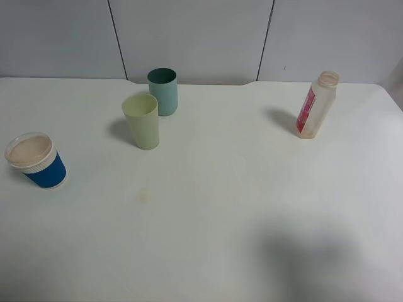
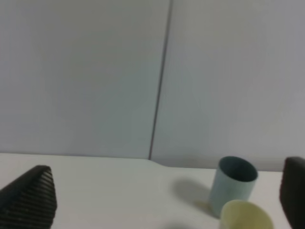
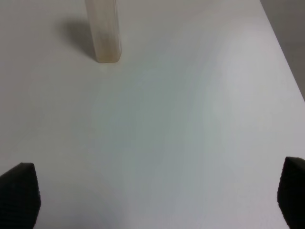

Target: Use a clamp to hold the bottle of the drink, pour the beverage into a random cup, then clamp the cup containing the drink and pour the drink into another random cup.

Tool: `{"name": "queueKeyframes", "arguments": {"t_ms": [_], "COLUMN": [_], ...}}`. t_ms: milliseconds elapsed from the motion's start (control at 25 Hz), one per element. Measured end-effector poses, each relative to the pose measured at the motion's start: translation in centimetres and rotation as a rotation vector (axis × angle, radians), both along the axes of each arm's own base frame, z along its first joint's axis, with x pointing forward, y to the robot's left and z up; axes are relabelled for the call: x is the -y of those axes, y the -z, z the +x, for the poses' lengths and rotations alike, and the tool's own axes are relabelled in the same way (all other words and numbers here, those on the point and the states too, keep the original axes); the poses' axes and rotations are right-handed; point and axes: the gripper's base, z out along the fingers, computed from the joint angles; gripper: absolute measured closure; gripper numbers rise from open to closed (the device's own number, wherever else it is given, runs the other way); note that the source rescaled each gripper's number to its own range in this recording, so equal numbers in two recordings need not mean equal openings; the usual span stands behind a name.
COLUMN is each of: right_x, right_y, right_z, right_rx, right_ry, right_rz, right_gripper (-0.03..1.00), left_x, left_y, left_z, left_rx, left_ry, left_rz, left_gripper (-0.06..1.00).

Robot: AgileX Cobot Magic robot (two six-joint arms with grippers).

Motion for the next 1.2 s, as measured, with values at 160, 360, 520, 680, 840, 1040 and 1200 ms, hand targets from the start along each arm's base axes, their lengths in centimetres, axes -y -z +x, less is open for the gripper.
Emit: {"name": "queueKeyframes", "arguments": {"t_ms": [160, 360, 520, 680, 840, 1040, 1200], "right_x": [0.0, 0.0, 0.0, 0.0, 0.0, 0.0, 0.0], "right_y": [0.0, 0.0, 0.0, 0.0, 0.0, 0.0, 0.0], "right_z": [0.0, 0.0, 0.0, 0.0, 0.0, 0.0, 0.0], "right_rx": [0.0, 0.0, 0.0, 0.0, 0.0, 0.0, 0.0], "right_ry": [0.0, 0.0, 0.0, 0.0, 0.0, 0.0, 0.0], "right_rz": [0.0, 0.0, 0.0, 0.0, 0.0, 0.0, 0.0], "right_gripper": [-0.03, -0.03, -0.03, -0.03, -0.03, -0.03, -0.03], "left_x": [-0.5, -1.2, -1.6, -1.7, -1.7, -1.6, -1.6], "left_y": [-0.6, -1.5, -2.1, -1.5, -0.5, 0.4, 1.4], "left_z": [-1.3, -3.8, -5.7, -8.5, -9.4, -10.3, -10.7], "left_rx": [-0.004, 0.015, -0.041, -0.21, -0.32, -0.415, -0.49], "left_ry": [-0.043, -0.122, -0.175, -0.237, -0.253, -0.259, -0.259], "left_rz": [0.015, 0.047, 0.076, 0.086, 0.081, 0.077, 0.088], "left_gripper": [0.09, 0.09, 0.09, 0.09, 0.09, 0.09, 0.09]}}
